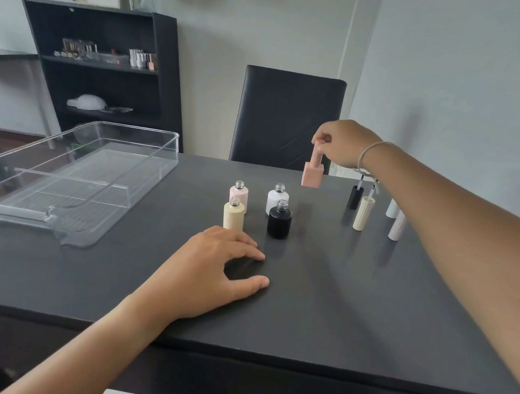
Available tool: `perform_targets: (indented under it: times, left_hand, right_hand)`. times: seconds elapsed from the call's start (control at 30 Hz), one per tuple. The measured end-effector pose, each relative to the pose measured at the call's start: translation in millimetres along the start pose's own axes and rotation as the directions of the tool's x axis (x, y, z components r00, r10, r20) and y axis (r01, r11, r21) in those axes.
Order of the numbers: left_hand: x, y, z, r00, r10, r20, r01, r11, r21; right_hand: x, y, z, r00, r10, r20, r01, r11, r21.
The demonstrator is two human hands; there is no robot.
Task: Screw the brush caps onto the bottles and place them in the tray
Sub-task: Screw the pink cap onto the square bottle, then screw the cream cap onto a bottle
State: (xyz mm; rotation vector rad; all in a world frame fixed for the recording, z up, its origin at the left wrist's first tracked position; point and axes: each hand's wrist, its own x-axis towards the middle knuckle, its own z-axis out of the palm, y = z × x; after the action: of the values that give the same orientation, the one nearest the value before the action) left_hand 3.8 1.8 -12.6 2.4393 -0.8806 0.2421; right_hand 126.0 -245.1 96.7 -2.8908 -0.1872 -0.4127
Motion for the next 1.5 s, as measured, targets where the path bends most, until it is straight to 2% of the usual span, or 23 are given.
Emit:
perform_targets:
  times: [0.2, 0.57, 0.7, 0.83, 0.93, 1.0, 1.1, 1.17, 1.3, 1.5]
  left_hand:
    - [1.2, -0.4, 0.3, 1.000, 0.004, -0.003, -0.004, 1.000, -0.004]
    - [3.3, -2.6, 1.0, 1.000, 0.016, -0.011, -0.016, 1.000, 0.001]
    - [3.5, -3.4, 2.1, 0.999, 0.010, -0.033, -0.011, 1.000, -0.010]
    - [2.8, -2.7, 1.6, 0.997, -0.024, -0.077, 0.017, 0.995, -0.096]
    - [3.6, -2.4, -0.2, 0.976, -0.104, -0.192, 0.063, 0.977, -0.206]
    - [4.7, -2.4, -1.9, 0.935, -0.192, -0.297, 0.101, 0.950, -0.296]
    - [8.4, -5.9, -4.9, 0.868, -0.310, -0.387, 0.166, 0.917, -0.362]
    - [10.9, -9.6, -5.4, 0.844, -0.372, -0.386, 0.218, 0.896, -0.388]
    - [16.7, -15.7, -2.8, 0.850, -0.438, -0.294, 0.308, 0.864, -0.398]
    - [28.0, -19.9, -5.3, 0.869, -0.454, -0.195, 0.372, 0.861, -0.347]
  right_hand:
    - [5.1, 1.4, 10.3, 0.999, 0.040, 0.020, -0.039, 0.997, -0.064]
    - [-1.9, 4.9, 12.7, 0.998, 0.067, -0.012, -0.068, 0.997, -0.042]
    - [-18.4, -1.7, -3.0, 0.981, 0.071, -0.182, -0.056, 0.995, 0.084]
    - [-64.1, -16.0, -10.0, 0.897, 0.078, -0.436, 0.061, 0.953, 0.296]
    - [-104.0, -17.3, 4.1, 0.826, 0.158, -0.542, 0.091, 0.910, 0.404]
    - [-124.1, -11.7, 17.6, 0.789, 0.236, -0.567, 0.067, 0.885, 0.461]
    - [-139.6, 0.6, 33.7, 0.760, 0.325, -0.563, 0.009, 0.860, 0.510]
    - [-143.2, 7.0, 40.1, 0.757, 0.376, -0.535, -0.031, 0.838, 0.545]
    - [-140.6, 12.8, 50.0, 0.779, 0.463, -0.423, -0.140, 0.786, 0.602]
    - [-133.6, 13.1, 58.0, 0.823, 0.500, -0.271, -0.230, 0.728, 0.645]
